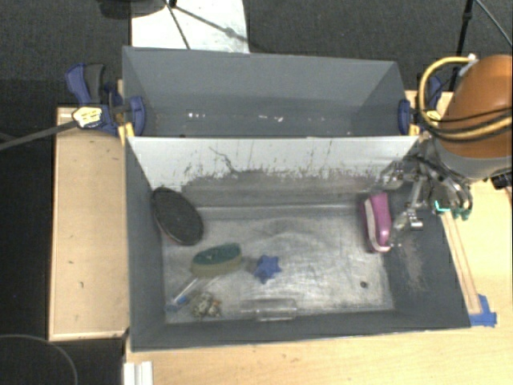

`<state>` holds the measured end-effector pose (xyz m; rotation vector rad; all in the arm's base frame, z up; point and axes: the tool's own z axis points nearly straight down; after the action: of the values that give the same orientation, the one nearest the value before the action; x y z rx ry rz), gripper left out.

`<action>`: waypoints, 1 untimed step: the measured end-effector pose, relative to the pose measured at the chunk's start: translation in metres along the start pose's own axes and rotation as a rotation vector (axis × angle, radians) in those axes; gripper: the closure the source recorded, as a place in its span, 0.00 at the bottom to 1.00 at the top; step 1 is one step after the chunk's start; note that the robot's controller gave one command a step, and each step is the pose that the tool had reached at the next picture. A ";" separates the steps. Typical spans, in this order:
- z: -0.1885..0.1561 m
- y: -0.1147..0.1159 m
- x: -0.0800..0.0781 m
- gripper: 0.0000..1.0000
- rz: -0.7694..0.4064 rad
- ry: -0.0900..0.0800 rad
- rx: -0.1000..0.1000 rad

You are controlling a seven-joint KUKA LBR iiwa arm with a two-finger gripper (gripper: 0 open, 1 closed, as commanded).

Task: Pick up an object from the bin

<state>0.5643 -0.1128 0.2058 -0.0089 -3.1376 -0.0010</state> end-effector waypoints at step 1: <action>0.097 -0.040 -0.024 0.00 -0.166 -0.001 0.000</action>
Offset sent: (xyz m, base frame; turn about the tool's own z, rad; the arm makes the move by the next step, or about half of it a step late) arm 0.0237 -0.0391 -0.0939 -0.1684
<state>0.5873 -0.1529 0.1088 0.2512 -3.1288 -0.0015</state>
